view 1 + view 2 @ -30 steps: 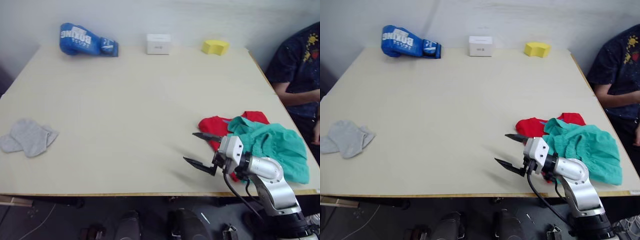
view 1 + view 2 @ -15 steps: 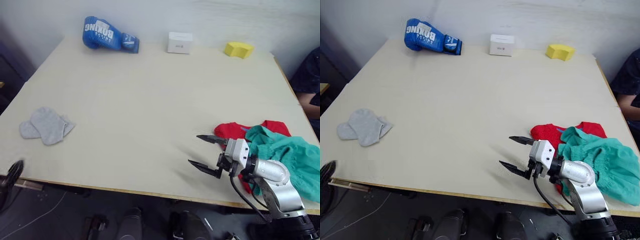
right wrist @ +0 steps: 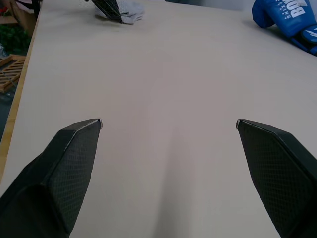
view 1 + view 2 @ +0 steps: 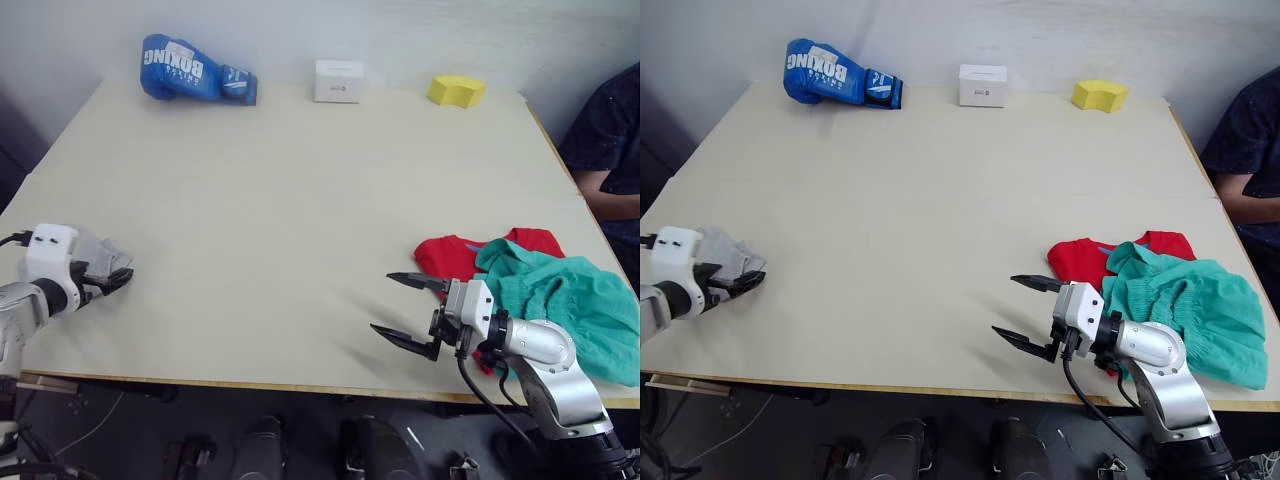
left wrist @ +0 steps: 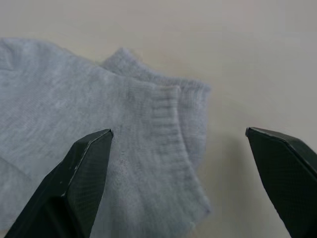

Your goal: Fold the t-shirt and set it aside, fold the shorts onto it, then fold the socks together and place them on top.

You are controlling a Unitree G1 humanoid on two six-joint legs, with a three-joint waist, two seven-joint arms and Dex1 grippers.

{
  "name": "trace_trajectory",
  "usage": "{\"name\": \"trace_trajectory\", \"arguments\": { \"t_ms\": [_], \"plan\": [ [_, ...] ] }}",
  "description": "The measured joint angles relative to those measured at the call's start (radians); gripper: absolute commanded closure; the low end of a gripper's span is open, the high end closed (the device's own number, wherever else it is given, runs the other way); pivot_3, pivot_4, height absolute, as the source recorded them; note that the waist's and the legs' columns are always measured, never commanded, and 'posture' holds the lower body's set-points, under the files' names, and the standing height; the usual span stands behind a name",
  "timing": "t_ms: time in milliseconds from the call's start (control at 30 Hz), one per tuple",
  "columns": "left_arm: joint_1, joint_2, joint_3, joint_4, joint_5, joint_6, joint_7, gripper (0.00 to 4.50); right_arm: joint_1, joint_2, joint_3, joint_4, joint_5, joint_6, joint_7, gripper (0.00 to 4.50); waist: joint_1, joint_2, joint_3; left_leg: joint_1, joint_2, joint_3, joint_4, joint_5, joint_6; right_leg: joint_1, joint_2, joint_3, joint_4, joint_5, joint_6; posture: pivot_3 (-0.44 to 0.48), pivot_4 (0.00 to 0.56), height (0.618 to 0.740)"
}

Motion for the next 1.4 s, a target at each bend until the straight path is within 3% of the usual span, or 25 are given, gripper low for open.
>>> {"name": "trace_trajectory", "arguments": {
  "t_ms": [100,233,333,433,467,600,733,900,1067,1167,1300,1400],
  "plan": [
    [-0.104,-0.032,-0.015,0.166,0.045,-0.09,-0.046,1.21,-0.004,0.0,-0.002,0.003,0.0,-0.001,-0.007,0.0,0.003,0.0,0.0,0.001,0.0,0.0,0.001,0.0,0.0,0.0,-0.001,0.0,0.001,0.0,0.0,0.0,0.15,0.74],
    [-0.142,-0.044,-0.039,0.224,0.095,-0.169,-0.113,2.51,0.018,-0.003,-0.003,-0.001,0.0,-0.001,-0.01,0.0,0.006,-0.001,-0.001,0.001,-0.001,0.0,0.001,0.001,0.0,0.0,-0.001,0.0,0.002,0.0,0.0,0.0,0.15,0.74],
    [-0.128,-0.032,-0.066,0.198,0.135,-0.211,-0.174,3.51,0.04,-0.013,-0.002,-0.004,-0.021,-0.004,-0.013,0.0,0.005,-0.001,-0.001,0.001,-0.001,0.001,0.001,0.001,0.001,0.0,-0.002,0.001,0.003,0.0,0.0,0.0,0.15,0.74],
    [-0.037,0.014,-0.099,0.061,0.162,-0.24,-0.265,4.45,0.04,-0.043,-0.02,0.005,-0.043,-0.016,-0.018,0.0,0.001,0.0,0.0,0.002,-0.001,0.002,0.001,0.0,0.001,0.0,-0.002,0.003,0.002,0.0,0.0,0.0,0.15,0.74],
    [0.004,0.02,-0.096,-0.007,0.156,-0.229,-0.289,4.48,0.034,-0.045,-0.033,0.011,-0.042,-0.016,-0.024,0.0,0.0,0.0,0.0,0.002,-0.001,0.002,0.001,0.0,0.001,0.0,-0.002,0.004,0.002,0.0,0.0,0.0,0.15,0.74],
    [0.159,0.011,-0.091,-0.337,0.07,-0.111,-0.37,4.48,0.04,-0.089,-0.08,0.021,-0.041,-0.017,-0.019,0.0,0.002,0.0,0.0,0.002,-0.001,0.003,0.0,0.0,0.001,0.0,-0.002,0.005,0.002,0.0,0.0,0.0,0.15,0.74],
    [0.175,-0.039,-0.144,-0.578,-0.028,-0.003,-0.43,4.48,0.072,-0.096,-0.081,0.014,-0.039,-0.005,-0.012,0.0,0.012,0.0,0.0,0.002,-0.001,0.003,0.001,0.0,0.002,0.0,-0.002,0.005,0.002,0.0,0.0,0.0,0.15,0.74],
    [0.075,-0.119,-0.264,-0.693,-0.014,0.015,-0.42,4.48,0.097,-0.095,-0.079,-0.015,-0.039,0.016,-0.021,0.0,0.017,0.0,0.0,0.002,-0.001,0.004,0.001,0.001,0.003,0.0,-0.001,0.006,0.003,0.002,0.001,0.0,0.15,0.74],
    [0.039,-0.253,-0.389,-0.654,0.049,-0.01,-0.375,4.48,0.112,-0.092,-0.079,-0.044,-0.039,0.043,-0.05,0.0,0.016,0.0,0.0,0.002,-0.001,0.005,0.002,0.001,0.003,0.0,0.0,0.007,0.002,0.002,0.002,0.0,0.15,0.74],
    [0.008,-0.32,-0.4,-0.643,0.057,0.01,-0.339,3.66,0.115,-0.091,-0.076,-0.071,-0.039,0.061,-0.062,0.0,0.022,-0.001,0.001,0.002,-0.001,0.004,0.002,0.002,0.003,0.0,0.001,0.007,0.003,0.002,0.002,0.0,0.15,0.74],
    [-0.001,-0.345,-0.389,-0.621,0.053,-0.018,-0.347,2.41,0.127,-0.06,-0.074,-0.099,-0.018,0.102,-0.092,0.0,0.023,-0.001,0.001,0.002,-0.001,0.005,0.002,0.002,0.003,0.0,0.001,0.007,0.003,0.002,0.002,0.0,0.15,0.74],
    [0.005,-0.324,-0.355,-0.59,0.018,-0.088,-0.439,1.46,0.121,-0.053,-0.043,-0.104,-0.021,0.121,-0.099,0.0,0.022,-0.001,0.001,0.002,-0.001,0.005,0.002,0.002,0.003,0.0,0.001,0.007,0.003,0.002,0.002,0.0,0.15,0.74]
  ]
}}
